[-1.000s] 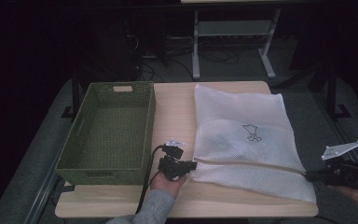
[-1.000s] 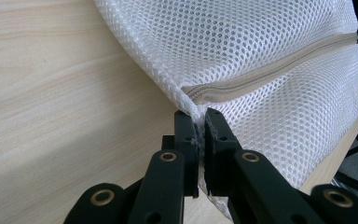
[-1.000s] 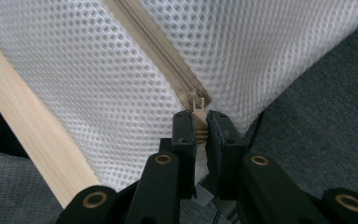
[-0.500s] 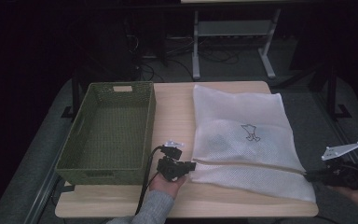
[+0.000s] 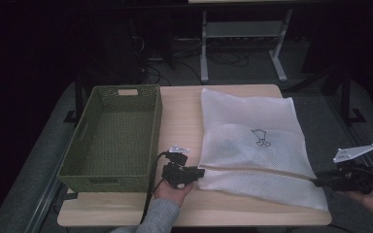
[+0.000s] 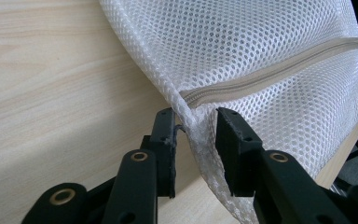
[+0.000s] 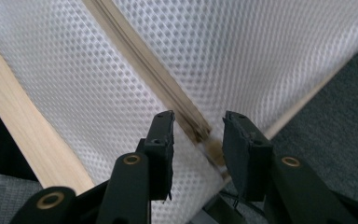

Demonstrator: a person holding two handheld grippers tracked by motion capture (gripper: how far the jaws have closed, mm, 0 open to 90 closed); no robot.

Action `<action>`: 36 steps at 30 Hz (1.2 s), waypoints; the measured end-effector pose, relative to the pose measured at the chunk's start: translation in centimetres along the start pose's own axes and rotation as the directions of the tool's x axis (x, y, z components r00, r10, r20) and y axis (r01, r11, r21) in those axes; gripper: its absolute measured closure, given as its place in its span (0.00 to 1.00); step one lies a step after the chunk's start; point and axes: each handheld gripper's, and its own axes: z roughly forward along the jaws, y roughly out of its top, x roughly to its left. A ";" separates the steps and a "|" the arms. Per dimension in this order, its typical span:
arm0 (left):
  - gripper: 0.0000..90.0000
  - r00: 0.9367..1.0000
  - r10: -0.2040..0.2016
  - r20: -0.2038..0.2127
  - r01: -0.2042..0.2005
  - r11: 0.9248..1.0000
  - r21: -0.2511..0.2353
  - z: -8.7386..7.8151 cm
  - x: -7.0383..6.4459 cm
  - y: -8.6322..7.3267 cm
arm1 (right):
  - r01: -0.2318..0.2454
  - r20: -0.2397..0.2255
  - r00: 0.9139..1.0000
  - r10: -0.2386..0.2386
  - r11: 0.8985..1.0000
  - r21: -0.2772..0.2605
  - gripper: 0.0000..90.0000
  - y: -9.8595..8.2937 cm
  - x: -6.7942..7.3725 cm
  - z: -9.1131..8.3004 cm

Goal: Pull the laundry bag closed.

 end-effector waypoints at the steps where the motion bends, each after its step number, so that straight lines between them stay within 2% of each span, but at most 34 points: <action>1: 0.74 1.000 0.000 -0.002 0.000 1.000 -0.001 0.0 0.0 0.0 | 0.006 0.001 1.000 -0.006 1.000 -0.005 0.68 0.2 0.1 0.0; 10: 0.68 1.000 0.008 -0.007 -0.008 1.000 -0.025 -0.4 -0.2 0.4 | 0.037 -0.003 0.999 -0.038 0.999 -0.030 0.65 2.1 0.9 -0.1; 16: 0.68 1.000 0.006 -0.005 -0.007 1.000 -0.026 -0.3 -0.2 0.5 | 0.052 -0.012 0.999 -0.052 0.998 -0.029 0.63 3.0 1.3 0.5; 21: 0.68 1.000 -0.006 0.002 0.006 1.000 -0.010 0.0 -0.1 0.4 | 0.060 -0.006 0.998 -0.060 0.998 -0.025 0.57 4.1 1.6 1.3; 24: 0.73 1.000 -0.016 0.004 0.016 1.000 0.004 0.3 0.0 0.2 | 0.064 -0.007 0.998 -0.064 0.997 -0.036 0.54 4.9 1.6 1.7; 28: 0.88 1.000 -0.026 0.008 0.025 0.999 0.021 0.5 0.4 -0.4 | 0.073 -0.005 0.997 -0.074 0.997 -0.028 0.54 5.6 1.8 2.4; 30: 0.93 1.000 -0.012 0.001 0.012 1.000 0.026 0.6 0.4 -0.5 | 0.081 -0.008 0.997 -0.082 0.997 -0.017 0.55 5.8 1.9 2.7; 36: 0.95 0.999 0.004 -0.032 -0.003 1.000 0.024 -0.1 0.4 -0.7 | 0.092 -0.021 0.996 -0.092 0.996 0.000 0.54 6.6 2.2 4.0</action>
